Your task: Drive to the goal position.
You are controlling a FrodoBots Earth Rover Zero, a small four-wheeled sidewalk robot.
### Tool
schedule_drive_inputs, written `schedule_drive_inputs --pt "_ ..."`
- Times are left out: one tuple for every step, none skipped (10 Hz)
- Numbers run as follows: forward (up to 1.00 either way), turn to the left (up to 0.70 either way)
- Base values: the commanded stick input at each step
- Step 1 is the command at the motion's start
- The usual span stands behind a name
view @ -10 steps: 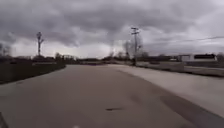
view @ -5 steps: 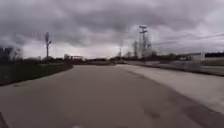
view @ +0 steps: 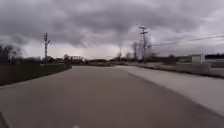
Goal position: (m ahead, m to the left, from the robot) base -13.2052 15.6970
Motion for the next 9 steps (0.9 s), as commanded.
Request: schedule_drive_inputs --pt "1.0 0.0" --pt "1.0 0.0" --pt "1.0 0.0" --pt "1.0 0.0" --pt "1.0 0.0" --pt "1.0 0.0" --pt "1.0 0.0" --pt "1.0 0.0" --pt "1.0 0.0"
